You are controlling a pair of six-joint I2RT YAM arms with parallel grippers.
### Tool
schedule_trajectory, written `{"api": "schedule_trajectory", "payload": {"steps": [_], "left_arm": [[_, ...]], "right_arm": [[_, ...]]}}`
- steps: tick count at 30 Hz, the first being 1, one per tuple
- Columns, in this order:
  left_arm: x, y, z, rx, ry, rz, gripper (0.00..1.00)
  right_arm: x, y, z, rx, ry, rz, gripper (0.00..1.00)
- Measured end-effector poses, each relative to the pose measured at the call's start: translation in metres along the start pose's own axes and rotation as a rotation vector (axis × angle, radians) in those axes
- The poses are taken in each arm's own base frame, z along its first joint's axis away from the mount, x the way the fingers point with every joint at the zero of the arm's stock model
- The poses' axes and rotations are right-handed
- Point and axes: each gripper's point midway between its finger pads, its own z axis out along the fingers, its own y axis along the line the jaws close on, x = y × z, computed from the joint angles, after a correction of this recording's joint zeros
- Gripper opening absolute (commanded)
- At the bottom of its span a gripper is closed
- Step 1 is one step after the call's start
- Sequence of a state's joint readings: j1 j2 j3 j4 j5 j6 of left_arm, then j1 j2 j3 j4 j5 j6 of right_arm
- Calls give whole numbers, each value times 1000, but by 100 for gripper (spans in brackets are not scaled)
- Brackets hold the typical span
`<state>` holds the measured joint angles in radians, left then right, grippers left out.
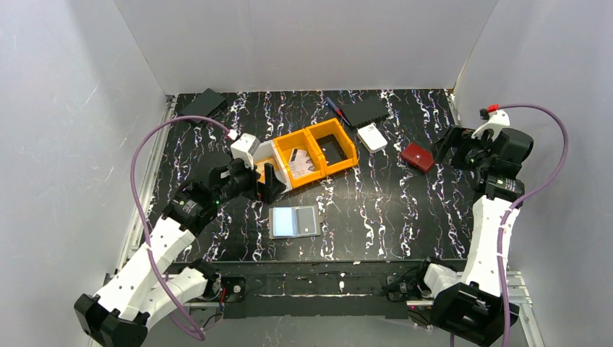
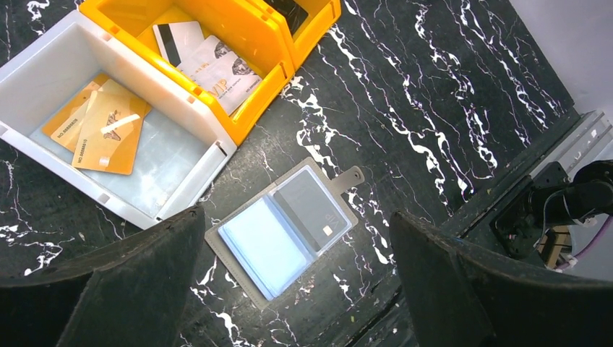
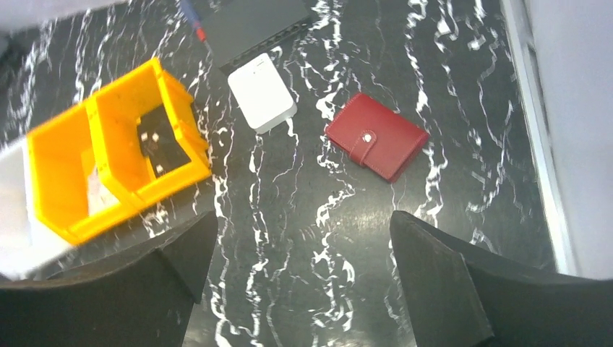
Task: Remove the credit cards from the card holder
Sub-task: Open the card holder at the center of the board.
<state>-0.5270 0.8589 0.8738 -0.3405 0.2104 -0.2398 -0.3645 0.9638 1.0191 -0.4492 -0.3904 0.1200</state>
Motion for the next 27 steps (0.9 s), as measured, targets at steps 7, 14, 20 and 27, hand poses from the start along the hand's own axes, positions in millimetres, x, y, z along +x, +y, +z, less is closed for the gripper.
{"api": "schedule_trajectory", "payload": {"steps": [7,14,20,27], "left_arm": [[11,9,19,-16,70,-8,98],[14,18,20,-40,76,18,98],[17,22,17,-53,76,38,98],[20,25,16,-68,86,52,98]], "right_arm": [[33,11,37,-155,172,-285,98],[112,8,102,-180,489,-586,98],[138,-37,146,-147,692,-809,98],[125,-62,191,-136,733,-951,98]]}}
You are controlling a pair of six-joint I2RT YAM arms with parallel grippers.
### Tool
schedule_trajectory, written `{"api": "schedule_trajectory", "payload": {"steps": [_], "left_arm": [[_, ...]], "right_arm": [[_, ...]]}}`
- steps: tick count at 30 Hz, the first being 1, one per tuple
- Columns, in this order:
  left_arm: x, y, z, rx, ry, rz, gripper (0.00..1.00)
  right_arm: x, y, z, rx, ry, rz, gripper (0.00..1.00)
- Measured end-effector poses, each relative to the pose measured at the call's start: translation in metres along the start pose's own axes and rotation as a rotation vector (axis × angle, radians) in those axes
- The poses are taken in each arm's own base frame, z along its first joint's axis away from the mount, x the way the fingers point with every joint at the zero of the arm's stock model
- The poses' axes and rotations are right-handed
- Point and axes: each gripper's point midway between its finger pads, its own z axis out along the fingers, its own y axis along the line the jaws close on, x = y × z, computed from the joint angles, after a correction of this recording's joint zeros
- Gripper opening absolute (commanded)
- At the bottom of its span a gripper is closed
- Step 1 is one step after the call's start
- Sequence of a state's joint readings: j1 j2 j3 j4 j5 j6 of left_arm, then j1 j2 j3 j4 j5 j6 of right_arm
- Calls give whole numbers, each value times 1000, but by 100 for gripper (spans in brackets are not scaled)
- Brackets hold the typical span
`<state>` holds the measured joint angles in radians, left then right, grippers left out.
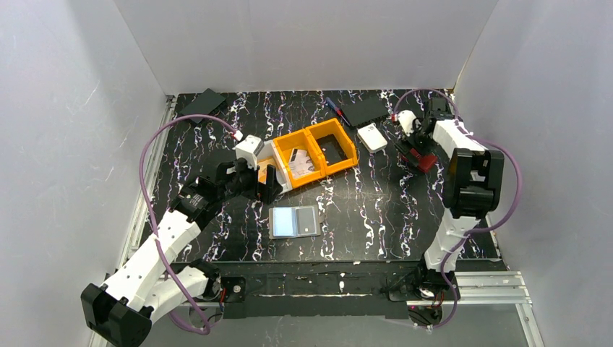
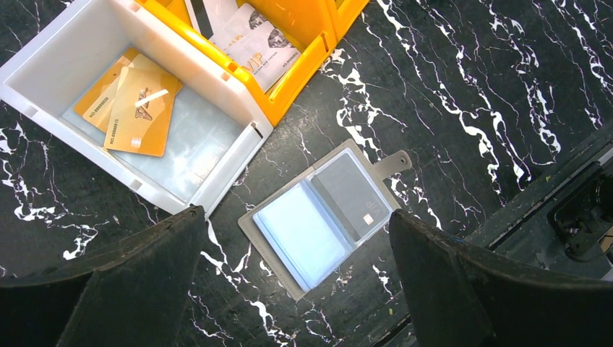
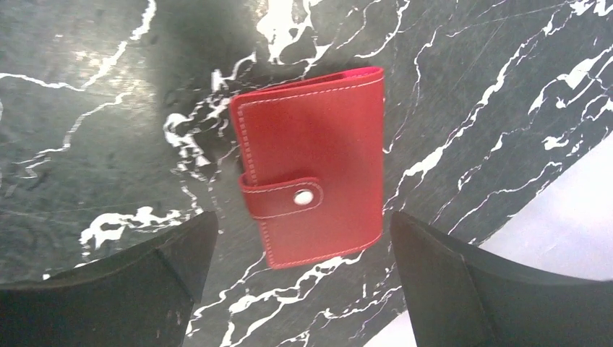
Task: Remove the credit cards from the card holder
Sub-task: Open the card holder at the center of the board.
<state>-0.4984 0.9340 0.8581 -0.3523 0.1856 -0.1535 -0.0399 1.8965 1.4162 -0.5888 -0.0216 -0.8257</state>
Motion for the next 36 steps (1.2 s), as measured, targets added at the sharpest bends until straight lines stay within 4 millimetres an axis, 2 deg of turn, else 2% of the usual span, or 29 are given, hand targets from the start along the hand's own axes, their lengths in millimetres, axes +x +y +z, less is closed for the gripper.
{"api": "schedule_trajectory", "payload": {"steps": [4,11,18,25,29,32,36], "left_arm": [[0,1,0,-5,0,4,98],[0,2,0,-8,-1,2,98],[2,4,1,-18,9,3,98],[5,5,2,-21,25,1,98],[6,6,3,-22,28,3,98],[6,6,3,-22,28,4,98],[6,5,3,-13,30,4,98]], "right_arm": [[9,-11,11,-42,14,-9,98],[24,-27,12,-157,-45,82,95],[17,-17,32,-319,-89,150,91],[29,-16,27,-425,-136,224,78],[32,-5,25,-468,-176,218,71],[32,18,18,-526,-209,225,65],[36,56,5,-603,-236,245,64]]}}
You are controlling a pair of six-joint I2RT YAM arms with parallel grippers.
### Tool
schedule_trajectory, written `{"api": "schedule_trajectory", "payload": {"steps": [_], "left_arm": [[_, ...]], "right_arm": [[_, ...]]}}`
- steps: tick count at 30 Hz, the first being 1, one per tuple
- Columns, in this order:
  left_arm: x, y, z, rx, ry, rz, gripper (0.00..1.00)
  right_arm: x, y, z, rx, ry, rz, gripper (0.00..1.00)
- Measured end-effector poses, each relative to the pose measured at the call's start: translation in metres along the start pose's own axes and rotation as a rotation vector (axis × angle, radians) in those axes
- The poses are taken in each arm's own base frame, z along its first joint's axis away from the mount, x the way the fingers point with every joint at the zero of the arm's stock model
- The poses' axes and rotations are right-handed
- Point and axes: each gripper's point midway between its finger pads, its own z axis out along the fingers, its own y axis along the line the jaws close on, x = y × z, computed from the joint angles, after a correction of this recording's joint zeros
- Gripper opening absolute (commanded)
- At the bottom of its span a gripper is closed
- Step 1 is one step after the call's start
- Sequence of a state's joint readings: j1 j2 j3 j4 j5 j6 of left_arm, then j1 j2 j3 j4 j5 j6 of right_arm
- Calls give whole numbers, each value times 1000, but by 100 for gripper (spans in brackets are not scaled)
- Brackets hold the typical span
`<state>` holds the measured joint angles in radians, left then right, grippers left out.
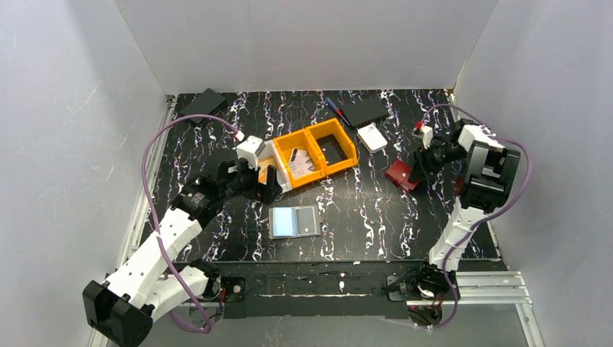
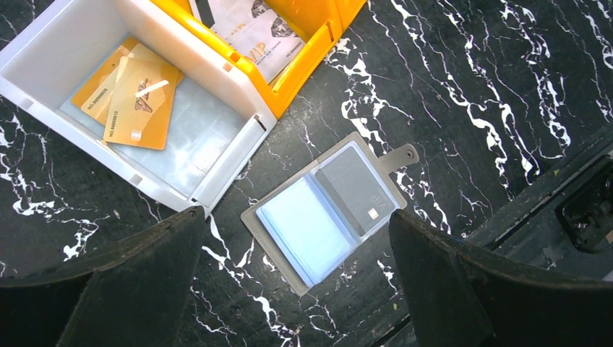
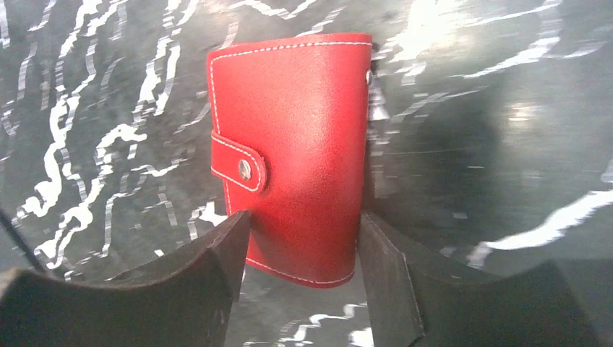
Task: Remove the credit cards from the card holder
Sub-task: Open the card holder at the center of the board.
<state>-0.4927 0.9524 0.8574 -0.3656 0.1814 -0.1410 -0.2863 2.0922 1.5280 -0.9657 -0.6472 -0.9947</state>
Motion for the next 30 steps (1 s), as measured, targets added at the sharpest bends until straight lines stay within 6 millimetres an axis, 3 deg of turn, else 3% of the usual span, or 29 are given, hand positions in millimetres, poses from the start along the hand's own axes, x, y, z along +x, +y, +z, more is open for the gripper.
{"api": "schedule_trajectory", "payload": {"steps": [10,15,19,23,26,28,29,30], "left_arm": [[2,-16,4,95,1,-4,98],[8,-33,11,188,18,-80,91],[31,-48,18,252,79,-232,81],[68,-70,21,266,177,-304,75],[82,-92,19,271,215,-312,68],[85,-101,21,260,211,-304,67],[86,-103,22,253,211,-296,67],[88,-106,26,240,214,-280,67]], "right_arm": [[16,101,38,-46,71,-38,68],[14,148,64,-14,125,-84,66],[15,170,75,-2,123,-73,58],[16,185,78,-16,118,-74,59],[12,210,85,-94,115,-126,60],[13,228,88,-165,120,-156,63],[13,235,87,-195,122,-159,69],[13,239,86,-216,121,-159,92]]}}
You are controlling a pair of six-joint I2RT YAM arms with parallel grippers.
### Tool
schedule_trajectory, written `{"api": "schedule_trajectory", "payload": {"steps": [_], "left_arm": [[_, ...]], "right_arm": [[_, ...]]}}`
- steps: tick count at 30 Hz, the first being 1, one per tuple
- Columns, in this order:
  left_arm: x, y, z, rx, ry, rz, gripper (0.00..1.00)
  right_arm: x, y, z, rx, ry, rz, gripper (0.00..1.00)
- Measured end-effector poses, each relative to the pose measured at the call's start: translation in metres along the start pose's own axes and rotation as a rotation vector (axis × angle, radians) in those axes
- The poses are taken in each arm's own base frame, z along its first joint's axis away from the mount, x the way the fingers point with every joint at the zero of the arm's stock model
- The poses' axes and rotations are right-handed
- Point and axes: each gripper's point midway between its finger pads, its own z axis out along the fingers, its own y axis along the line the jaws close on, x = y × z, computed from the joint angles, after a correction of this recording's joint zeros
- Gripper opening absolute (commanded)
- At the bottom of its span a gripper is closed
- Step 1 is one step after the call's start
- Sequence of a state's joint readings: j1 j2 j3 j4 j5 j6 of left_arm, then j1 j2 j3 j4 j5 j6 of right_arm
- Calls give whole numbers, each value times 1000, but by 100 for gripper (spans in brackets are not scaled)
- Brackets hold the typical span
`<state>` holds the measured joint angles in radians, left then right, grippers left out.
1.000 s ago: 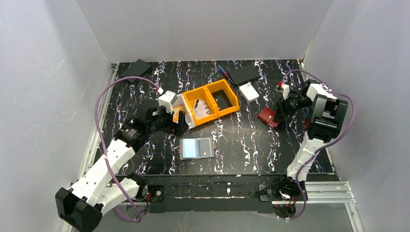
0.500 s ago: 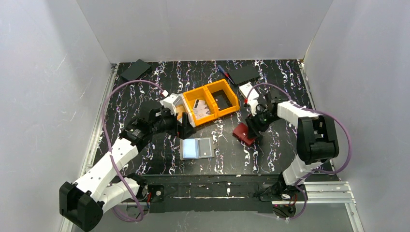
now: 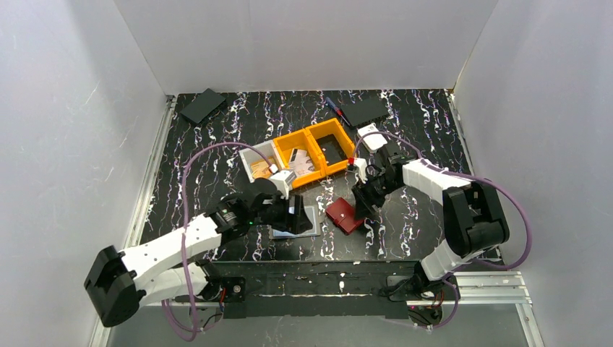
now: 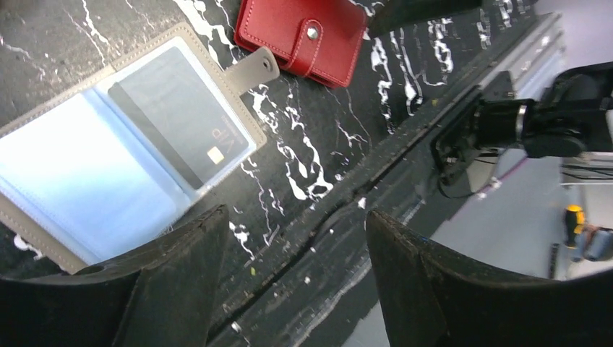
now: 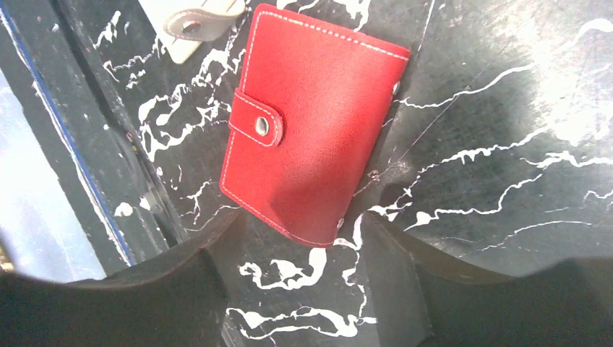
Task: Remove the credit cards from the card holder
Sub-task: Open the card holder at the center of the board.
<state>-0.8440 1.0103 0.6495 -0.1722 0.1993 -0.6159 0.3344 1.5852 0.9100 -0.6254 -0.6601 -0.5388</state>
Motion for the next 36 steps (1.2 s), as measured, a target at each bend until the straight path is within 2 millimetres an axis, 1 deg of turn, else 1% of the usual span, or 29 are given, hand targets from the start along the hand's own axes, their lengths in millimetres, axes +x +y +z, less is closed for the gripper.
{"api": "schedule_trajectory", "payload": {"steps": [1,3,5,6,8,9,11,13,15,17,19,20,22,23,24,25,27,28,30,33,36], "left_arm": [[1,0,5,-10,4,16,67],[2,-1,18,-26,11,60,62],[3,-1,31,-39,23,96,56],[2,-2,38,-48,33,111,55],[-5,-8,52,-63,49,134,48],[-12,-13,61,-76,47,145,44],[-25,-22,79,-110,37,168,39],[-32,-31,94,-153,31,191,37],[-31,-36,106,-205,39,204,31],[-28,-37,116,-270,52,204,22],[-24,-36,126,-359,68,177,13],[-22,-35,131,-408,81,155,12],[-19,-33,139,-486,97,103,13],[-18,-32,142,-525,106,73,15],[-17,-30,145,-560,115,42,19],[-16,-29,147,-590,119,9,28],[-14,-27,149,-636,125,-46,39],[-13,-25,148,-658,125,-73,47],[-13,-23,144,-703,123,-118,50],[-18,-25,143,-758,117,-160,50],[-26,-32,151,-779,107,-183,48]], "right_arm": [[-1,2,-1,-8,-2,4,97],[-5,-1,-4,-2,-16,19,98],[-9,-11,-12,17,-48,42,98],[-10,-17,-17,32,-66,60,98],[-9,-29,-26,60,-91,92,98],[-7,-33,-29,73,-97,106,99],[-8,-35,-32,84,-105,104,98],[-9,-33,-36,102,-116,91,98],[-13,-32,-41,130,-143,79,99],[-17,-34,-49,156,-176,85,98],[-20,-41,-57,184,-208,109,98],[-20,-46,-63,202,-226,128,98],[-18,-54,-69,224,-245,165,98],[-16,-58,-72,234,-251,181,98],[-15,-60,-74,240,-255,191,98],[-14,-60,-75,242,-257,198,98],[-14,-61,-75,242,-258,204,98],[-14,-61,-76,243,-259,208,98],[-14,-61,-76,242,-261,212,98],[-14,-62,-77,245,-264,220,98],[-13,-63,-78,248,-266,227,98]]}}
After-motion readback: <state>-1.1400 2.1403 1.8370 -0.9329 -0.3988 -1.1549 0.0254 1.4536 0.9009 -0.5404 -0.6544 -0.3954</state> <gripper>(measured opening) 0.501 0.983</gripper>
